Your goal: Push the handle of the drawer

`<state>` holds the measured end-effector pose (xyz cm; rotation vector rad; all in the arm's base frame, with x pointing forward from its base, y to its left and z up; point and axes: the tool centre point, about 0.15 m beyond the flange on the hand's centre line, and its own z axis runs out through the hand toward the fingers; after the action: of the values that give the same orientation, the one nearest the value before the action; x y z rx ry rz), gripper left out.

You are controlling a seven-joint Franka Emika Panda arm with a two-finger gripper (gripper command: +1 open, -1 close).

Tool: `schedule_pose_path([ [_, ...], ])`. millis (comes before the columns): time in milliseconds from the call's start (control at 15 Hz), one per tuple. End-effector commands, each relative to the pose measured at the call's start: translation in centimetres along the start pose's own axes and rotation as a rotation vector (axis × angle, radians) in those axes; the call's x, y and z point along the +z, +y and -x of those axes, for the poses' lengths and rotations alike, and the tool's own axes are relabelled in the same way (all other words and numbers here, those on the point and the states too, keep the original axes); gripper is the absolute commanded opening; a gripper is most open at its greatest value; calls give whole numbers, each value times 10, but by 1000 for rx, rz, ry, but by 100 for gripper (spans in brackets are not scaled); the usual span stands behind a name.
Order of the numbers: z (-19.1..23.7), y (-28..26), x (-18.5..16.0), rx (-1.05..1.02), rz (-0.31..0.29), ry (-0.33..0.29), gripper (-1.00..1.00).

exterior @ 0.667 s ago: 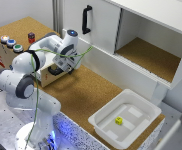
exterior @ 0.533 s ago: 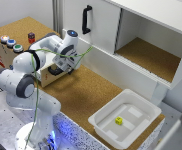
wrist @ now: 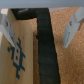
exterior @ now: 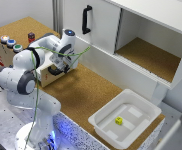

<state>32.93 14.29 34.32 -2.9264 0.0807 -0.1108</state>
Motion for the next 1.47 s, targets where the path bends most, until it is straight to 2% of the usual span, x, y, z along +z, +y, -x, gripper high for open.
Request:
schedule_pose_path([
  [0,-11,6,21,31,30,-39,-100],
  [333,-19,9,26,1,41,-70,-100],
  [800,-26,-13,32,-66,69,-107,-100],
  [1133,-34,-40,50,-129,53,-131,-100],
  [1400,-45,-63,62,-162,28,-123,-100],
])
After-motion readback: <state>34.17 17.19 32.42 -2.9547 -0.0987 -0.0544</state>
